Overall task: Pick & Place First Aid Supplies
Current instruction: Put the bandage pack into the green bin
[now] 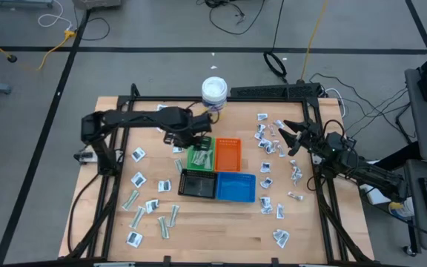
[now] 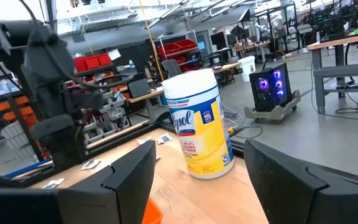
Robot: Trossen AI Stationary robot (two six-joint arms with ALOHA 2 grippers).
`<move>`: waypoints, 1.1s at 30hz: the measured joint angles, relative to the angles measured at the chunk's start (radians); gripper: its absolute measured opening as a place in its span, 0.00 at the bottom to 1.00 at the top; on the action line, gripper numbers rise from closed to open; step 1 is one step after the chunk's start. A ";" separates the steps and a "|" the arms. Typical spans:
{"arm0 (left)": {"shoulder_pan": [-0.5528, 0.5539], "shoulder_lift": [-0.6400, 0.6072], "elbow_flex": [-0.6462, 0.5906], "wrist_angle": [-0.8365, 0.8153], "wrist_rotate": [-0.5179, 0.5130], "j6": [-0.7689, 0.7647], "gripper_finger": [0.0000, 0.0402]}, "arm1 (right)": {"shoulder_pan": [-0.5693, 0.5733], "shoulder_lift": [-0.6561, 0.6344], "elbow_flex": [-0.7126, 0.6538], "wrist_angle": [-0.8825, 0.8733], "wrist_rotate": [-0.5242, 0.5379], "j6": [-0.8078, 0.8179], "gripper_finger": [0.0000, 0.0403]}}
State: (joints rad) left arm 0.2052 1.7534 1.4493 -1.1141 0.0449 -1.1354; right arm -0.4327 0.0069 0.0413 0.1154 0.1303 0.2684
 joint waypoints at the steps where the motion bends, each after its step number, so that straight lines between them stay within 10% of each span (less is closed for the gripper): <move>1: -0.005 -0.025 -0.032 0.008 0.003 -0.008 0.51 | 0.000 0.000 0.000 0.000 0.000 0.000 0.60; 17: -0.044 -0.197 -0.288 0.008 0.010 -0.157 0.57 | 0.000 0.000 0.000 0.000 0.000 0.000 0.60; 33: -0.044 -0.051 -0.290 0.043 -0.002 -0.169 0.57 | 0.000 0.000 0.000 0.000 0.000 0.000 0.60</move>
State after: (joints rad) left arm 0.1612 1.7020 1.1596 -1.0711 0.0425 -1.3040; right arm -0.4328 0.0067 0.0412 0.1150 0.1301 0.2684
